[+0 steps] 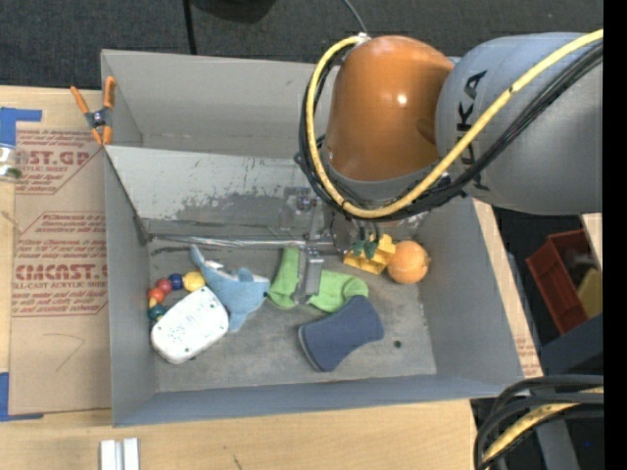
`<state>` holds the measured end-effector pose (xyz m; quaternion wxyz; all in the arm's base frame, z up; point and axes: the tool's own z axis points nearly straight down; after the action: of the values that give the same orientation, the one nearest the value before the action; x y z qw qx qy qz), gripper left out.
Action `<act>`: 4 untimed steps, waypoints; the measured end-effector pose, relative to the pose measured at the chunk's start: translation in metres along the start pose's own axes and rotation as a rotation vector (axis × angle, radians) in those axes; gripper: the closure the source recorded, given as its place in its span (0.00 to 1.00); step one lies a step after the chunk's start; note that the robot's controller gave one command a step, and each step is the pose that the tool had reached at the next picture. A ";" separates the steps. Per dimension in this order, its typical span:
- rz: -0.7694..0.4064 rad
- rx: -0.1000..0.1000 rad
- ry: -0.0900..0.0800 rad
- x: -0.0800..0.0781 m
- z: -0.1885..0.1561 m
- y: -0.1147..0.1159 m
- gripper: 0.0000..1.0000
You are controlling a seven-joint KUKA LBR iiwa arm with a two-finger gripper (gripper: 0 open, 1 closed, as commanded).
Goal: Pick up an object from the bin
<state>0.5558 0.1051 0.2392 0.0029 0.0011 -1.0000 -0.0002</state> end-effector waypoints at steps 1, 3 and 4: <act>0.002 -0.001 -0.008 -0.001 -0.005 -0.001 0.00; 0.044 -0.003 -0.011 -0.023 0.114 -0.038 0.00; -0.019 -0.003 -0.009 -0.016 0.151 -0.082 0.00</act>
Offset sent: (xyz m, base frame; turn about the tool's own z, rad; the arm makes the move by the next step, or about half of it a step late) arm 0.0344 -0.0378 -0.0972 -0.0096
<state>0.5711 0.0233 0.0879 -0.0016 0.0104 -0.9999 -0.0018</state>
